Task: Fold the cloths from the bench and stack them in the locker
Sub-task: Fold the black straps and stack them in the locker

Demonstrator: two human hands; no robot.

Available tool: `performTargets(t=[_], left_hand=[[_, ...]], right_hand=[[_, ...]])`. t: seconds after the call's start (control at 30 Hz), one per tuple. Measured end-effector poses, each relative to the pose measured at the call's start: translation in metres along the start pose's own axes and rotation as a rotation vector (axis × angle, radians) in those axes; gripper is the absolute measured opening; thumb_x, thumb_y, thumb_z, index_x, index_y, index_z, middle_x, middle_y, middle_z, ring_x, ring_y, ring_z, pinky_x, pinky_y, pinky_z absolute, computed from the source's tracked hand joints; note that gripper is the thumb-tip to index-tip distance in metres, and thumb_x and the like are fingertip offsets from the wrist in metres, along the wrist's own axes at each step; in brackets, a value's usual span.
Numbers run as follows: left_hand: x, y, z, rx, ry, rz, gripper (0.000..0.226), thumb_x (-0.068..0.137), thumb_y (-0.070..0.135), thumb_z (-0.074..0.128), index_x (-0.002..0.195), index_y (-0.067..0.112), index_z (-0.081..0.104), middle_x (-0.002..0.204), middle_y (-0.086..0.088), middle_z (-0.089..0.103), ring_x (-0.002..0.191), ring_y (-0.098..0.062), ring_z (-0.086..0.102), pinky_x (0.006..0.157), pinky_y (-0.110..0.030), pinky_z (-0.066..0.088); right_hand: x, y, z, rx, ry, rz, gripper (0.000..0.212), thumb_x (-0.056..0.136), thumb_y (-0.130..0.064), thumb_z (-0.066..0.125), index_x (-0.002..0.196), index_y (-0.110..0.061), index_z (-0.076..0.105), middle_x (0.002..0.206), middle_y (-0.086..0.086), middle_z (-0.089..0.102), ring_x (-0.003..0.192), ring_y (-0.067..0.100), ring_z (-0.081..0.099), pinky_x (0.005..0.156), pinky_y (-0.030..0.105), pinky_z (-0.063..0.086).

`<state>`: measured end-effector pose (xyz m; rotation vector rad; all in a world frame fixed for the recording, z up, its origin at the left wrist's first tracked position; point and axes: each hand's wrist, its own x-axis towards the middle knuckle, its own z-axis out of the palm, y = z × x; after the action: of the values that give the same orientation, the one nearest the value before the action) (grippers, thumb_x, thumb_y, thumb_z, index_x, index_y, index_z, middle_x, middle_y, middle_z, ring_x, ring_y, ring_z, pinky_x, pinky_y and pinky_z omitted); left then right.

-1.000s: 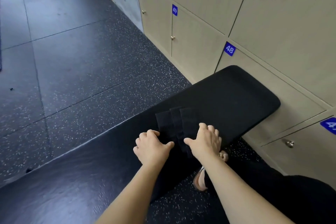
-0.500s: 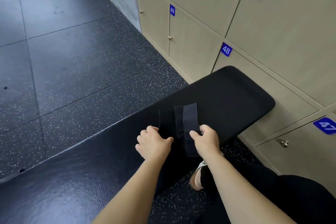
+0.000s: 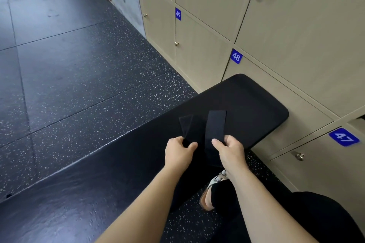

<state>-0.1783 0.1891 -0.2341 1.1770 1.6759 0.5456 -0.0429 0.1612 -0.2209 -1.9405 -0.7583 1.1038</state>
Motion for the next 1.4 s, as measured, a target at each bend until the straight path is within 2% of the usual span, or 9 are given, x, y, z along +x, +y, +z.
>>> performTargets(t=[0.1, 0.23, 0.33, 0.43, 0.57, 0.67, 0.8, 1.2, 1.4], left_hand=[[0.004, -0.001, 0.011, 0.257, 0.114, 0.027, 0.025, 0.083, 0.031, 0.073, 0.098, 0.012, 0.065, 0.105, -0.002, 0.063, 0.090, -0.018, 0.061, 0.072, -0.031, 0.048], [0.002, 0.006, 0.013, 0.317, 0.153, -0.014, 0.041, 0.083, 0.028, 0.072, 0.117, 0.021, 0.050, 0.112, 0.007, 0.058, 0.098, -0.015, 0.057, 0.073, -0.029, 0.042], [0.008, 0.016, 0.014, 0.349, 0.109, -0.103, 0.060, 0.081, 0.025, 0.070, 0.133, 0.022, 0.041, 0.121, 0.006, 0.059, 0.112, -0.017, 0.058, 0.076, -0.029, 0.040], [0.013, 0.023, 0.014, 0.336, 0.039, -0.145, 0.035, 0.078, 0.020, 0.066, 0.111, 0.024, 0.058, 0.104, 0.007, 0.066, 0.095, -0.015, 0.064, 0.068, -0.029, 0.045], [0.010, 0.022, 0.010, 0.152, -0.032, -0.113, 0.009, 0.079, 0.027, 0.071, 0.085, 0.020, 0.067, 0.076, 0.004, 0.071, 0.072, -0.015, 0.068, 0.072, -0.036, 0.059], [0.001, 0.025, 0.000, -0.176, -0.064, -0.105, 0.013, 0.087, 0.017, 0.071, 0.082, 0.023, 0.061, 0.072, 0.006, 0.066, 0.068, -0.013, 0.066, 0.065, -0.030, 0.057], [-0.015, 0.041, -0.011, -0.392, -0.183, -0.056, 0.012, 0.090, 0.010, 0.067, 0.102, 0.007, 0.068, 0.085, -0.008, 0.076, 0.075, -0.024, 0.073, 0.067, -0.035, 0.059], [-0.100, 0.129, 0.071, -0.460, -0.423, 0.161, 0.031, 0.089, 0.007, 0.069, 0.115, 0.021, 0.057, 0.103, -0.007, 0.072, 0.091, -0.027, 0.072, 0.080, -0.048, 0.060], [-0.154, 0.157, 0.128, -0.403, -0.520, 0.250, 0.030, 0.089, 0.007, 0.068, 0.115, 0.019, 0.058, 0.103, -0.004, 0.072, 0.090, -0.021, 0.071, 0.074, -0.037, 0.059]], right_hand=[[0.006, 0.006, 0.002, 0.042, -0.041, 0.012, 0.009, 0.086, -0.016, 0.065, 0.088, -0.007, 0.065, 0.092, 0.017, 0.071, 0.092, 0.036, 0.067, 0.086, 0.050, 0.054], [0.011, 0.013, 0.001, 0.075, -0.058, 0.029, 0.016, 0.087, -0.015, 0.064, 0.096, -0.001, 0.062, 0.097, 0.022, 0.069, 0.085, 0.032, 0.066, 0.084, 0.049, 0.052], [0.015, 0.013, 0.001, 0.097, -0.052, 0.040, 0.017, 0.088, -0.015, 0.064, 0.095, -0.001, 0.060, 0.104, 0.026, 0.066, 0.099, 0.039, 0.062, 0.087, 0.048, 0.052], [0.016, 0.013, 0.002, 0.125, -0.068, 0.062, 0.008, 0.089, -0.015, 0.063, 0.085, -0.010, 0.059, 0.102, 0.018, 0.069, 0.099, 0.033, 0.065, 0.087, 0.044, 0.052], [0.015, 0.013, -0.002, 0.187, -0.102, 0.067, 0.009, 0.091, -0.014, 0.062, 0.099, -0.008, 0.062, 0.095, 0.006, 0.068, 0.092, 0.020, 0.065, 0.085, 0.034, 0.052], [0.009, 0.006, -0.011, 0.255, -0.095, 0.056, 0.009, 0.092, -0.011, 0.062, 0.084, -0.013, 0.059, 0.084, -0.001, 0.066, 0.080, 0.008, 0.061, 0.084, 0.027, 0.048], [0.003, -0.009, -0.036, 0.346, -0.010, -0.029, 0.009, 0.091, -0.009, 0.063, 0.098, -0.011, 0.068, 0.092, 0.003, 0.074, 0.087, 0.013, 0.070, 0.076, 0.026, 0.056], [-0.065, -0.026, -0.204, 0.543, 0.239, -0.192, 0.016, 0.091, -0.001, 0.059, 0.090, -0.012, 0.071, 0.091, 0.004, 0.076, 0.089, 0.018, 0.070, 0.084, 0.032, 0.054], [-0.109, 0.000, -0.293, 0.605, 0.391, -0.149, 0.013, 0.088, -0.004, 0.062, 0.086, -0.011, 0.072, 0.093, 0.012, 0.075, 0.085, 0.024, 0.067, 0.086, 0.042, 0.051]])
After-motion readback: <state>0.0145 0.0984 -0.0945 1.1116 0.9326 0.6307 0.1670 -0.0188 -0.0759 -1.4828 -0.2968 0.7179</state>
